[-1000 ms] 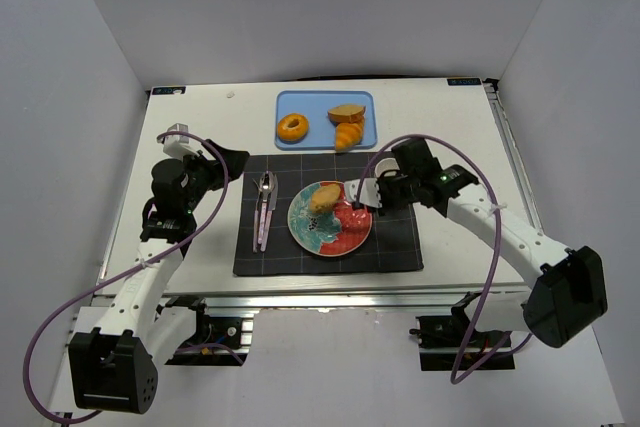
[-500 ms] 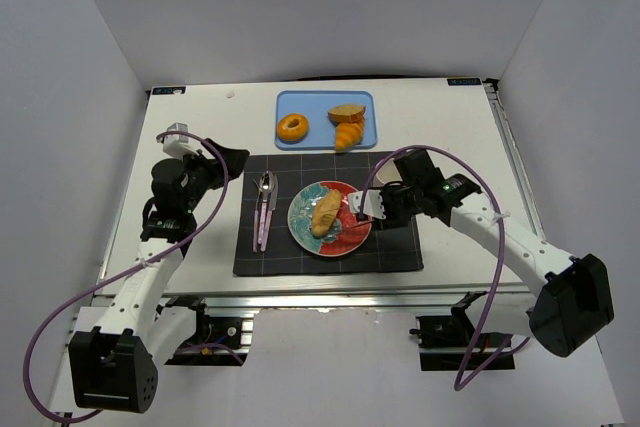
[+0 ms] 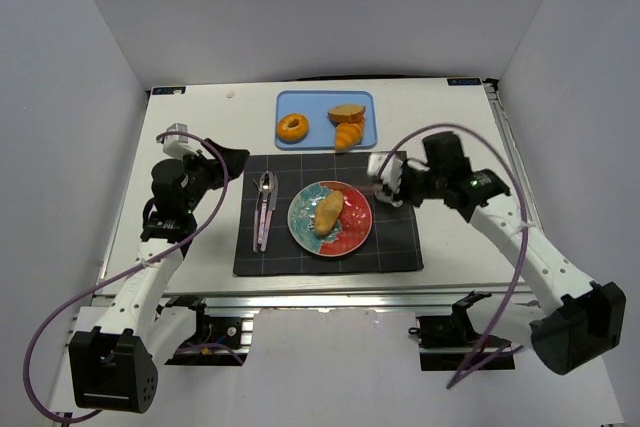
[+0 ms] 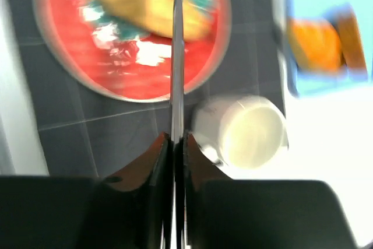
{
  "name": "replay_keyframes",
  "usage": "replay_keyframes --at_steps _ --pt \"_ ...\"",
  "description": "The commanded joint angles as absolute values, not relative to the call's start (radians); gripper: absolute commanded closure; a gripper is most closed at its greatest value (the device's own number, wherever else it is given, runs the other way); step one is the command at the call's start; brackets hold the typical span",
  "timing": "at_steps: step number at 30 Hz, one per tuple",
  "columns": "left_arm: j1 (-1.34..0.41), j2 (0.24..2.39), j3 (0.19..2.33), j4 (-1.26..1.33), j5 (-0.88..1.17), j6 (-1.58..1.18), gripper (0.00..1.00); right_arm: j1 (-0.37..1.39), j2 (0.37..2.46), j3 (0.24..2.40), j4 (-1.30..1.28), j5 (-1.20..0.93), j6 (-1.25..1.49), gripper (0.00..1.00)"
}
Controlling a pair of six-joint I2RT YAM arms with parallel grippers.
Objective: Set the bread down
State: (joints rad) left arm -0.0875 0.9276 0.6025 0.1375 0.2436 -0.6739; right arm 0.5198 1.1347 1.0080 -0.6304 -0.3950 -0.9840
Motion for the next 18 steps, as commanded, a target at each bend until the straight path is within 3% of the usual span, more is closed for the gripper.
replay_keyframes --at_steps 1,3,7,9,10,14,16,18 --pt "-0.091 0.922 0.598 0.172 0.252 -0.684 0.2 0.308 1.169 1.094 -0.494 -0.44 -0.674 0.9" --pt "-0.091 0.93 0.601 0.178 0.262 -0.684 0.21 0.206 1.209 1.112 -0.459 -0.472 -0.51 1.0" --pt "-0.092 0.953 0.607 0.184 0.279 -0.681 0.33 -0.068 1.227 1.049 -0.324 -0.444 -0.283 1.0" --pt "-0.091 0.959 0.607 0.192 0.285 -0.683 0.44 -0.112 1.227 0.956 -0.253 -0.372 -0.198 1.0" --pt "-0.091 0.962 0.604 0.195 0.287 -0.684 0.46 -0.129 1.227 0.919 -0.164 -0.236 -0.168 1.0" --pt "-0.091 0.974 0.594 0.221 0.295 -0.699 0.49 -0.159 1.304 0.786 -0.032 -0.107 -0.109 1.0" --pt "-0.091 0.977 0.597 0.222 0.296 -0.701 0.46 -0.172 1.342 0.729 0.055 -0.109 -0.091 0.91" --pt "-0.092 0.982 0.604 0.213 0.296 -0.693 0.43 -0.178 1.39 0.695 0.119 -0.106 -0.083 0.68"
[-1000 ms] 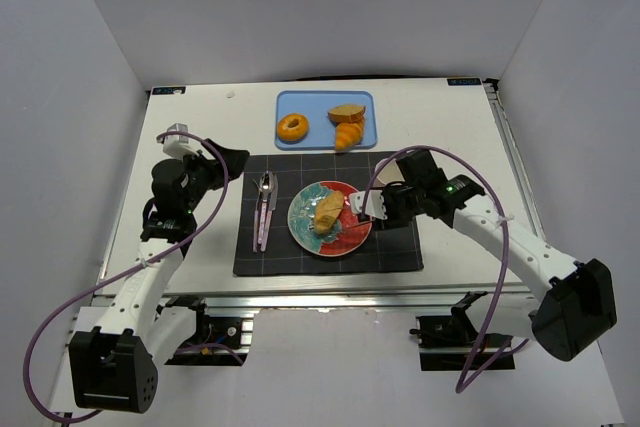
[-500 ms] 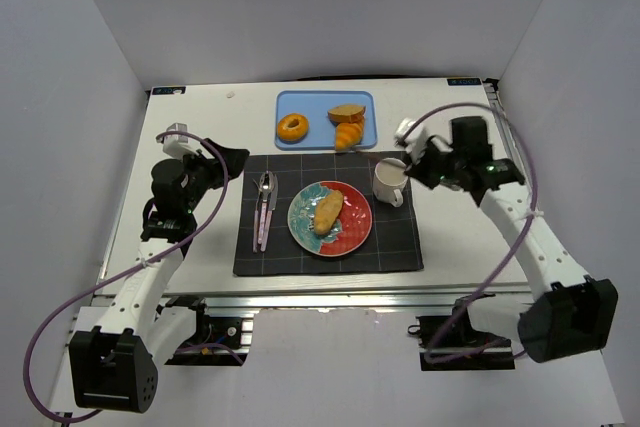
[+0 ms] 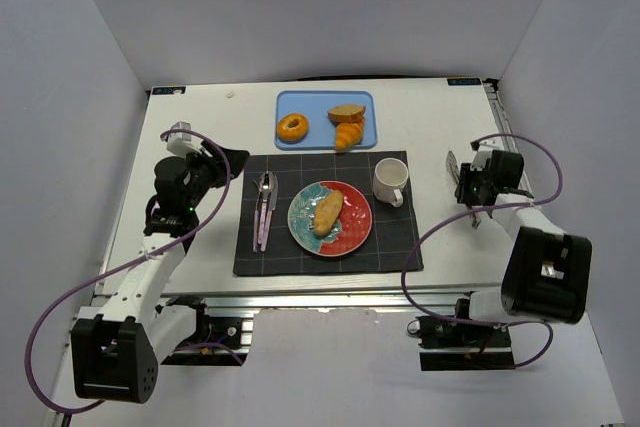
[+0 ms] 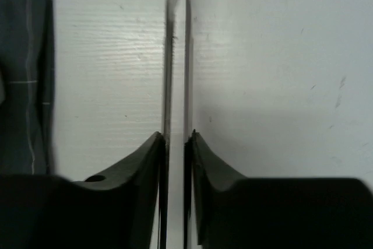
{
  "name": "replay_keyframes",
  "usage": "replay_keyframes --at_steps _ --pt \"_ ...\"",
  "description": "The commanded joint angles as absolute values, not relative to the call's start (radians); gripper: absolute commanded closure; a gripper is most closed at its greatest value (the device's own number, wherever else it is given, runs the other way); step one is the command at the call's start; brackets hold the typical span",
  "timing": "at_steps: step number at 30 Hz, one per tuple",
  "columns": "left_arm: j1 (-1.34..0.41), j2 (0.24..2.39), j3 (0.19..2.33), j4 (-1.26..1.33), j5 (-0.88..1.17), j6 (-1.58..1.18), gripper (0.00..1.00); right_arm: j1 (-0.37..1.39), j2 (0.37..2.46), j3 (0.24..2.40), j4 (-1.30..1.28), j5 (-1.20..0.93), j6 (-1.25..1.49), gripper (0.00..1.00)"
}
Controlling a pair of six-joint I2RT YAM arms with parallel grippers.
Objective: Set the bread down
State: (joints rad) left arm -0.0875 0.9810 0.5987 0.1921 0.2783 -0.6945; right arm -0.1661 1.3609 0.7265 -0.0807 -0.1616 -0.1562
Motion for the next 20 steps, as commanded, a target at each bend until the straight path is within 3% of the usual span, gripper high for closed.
replay_keyframes --at_steps 1,7,8,16,20 --pt "-0.091 0.983 0.607 0.201 0.298 -0.69 0.4 -0.184 1.423 0.675 0.144 -0.103 -0.08 0.63" --pt "-0.091 0.983 0.62 0.164 0.288 -0.667 0.32 -0.189 1.503 0.701 0.143 -0.161 -0.096 0.24" --pt "-0.092 0.983 0.615 0.166 0.288 -0.67 0.31 -0.189 1.506 0.716 0.106 -0.166 -0.112 0.11" --pt "-0.092 0.997 0.614 0.179 0.288 -0.676 0.29 -0.19 1.451 0.939 -0.104 -0.09 -0.192 0.11" --pt "-0.092 1.012 0.614 0.184 0.296 -0.678 0.29 -0.189 1.393 1.028 -0.12 -0.225 -0.207 0.1"
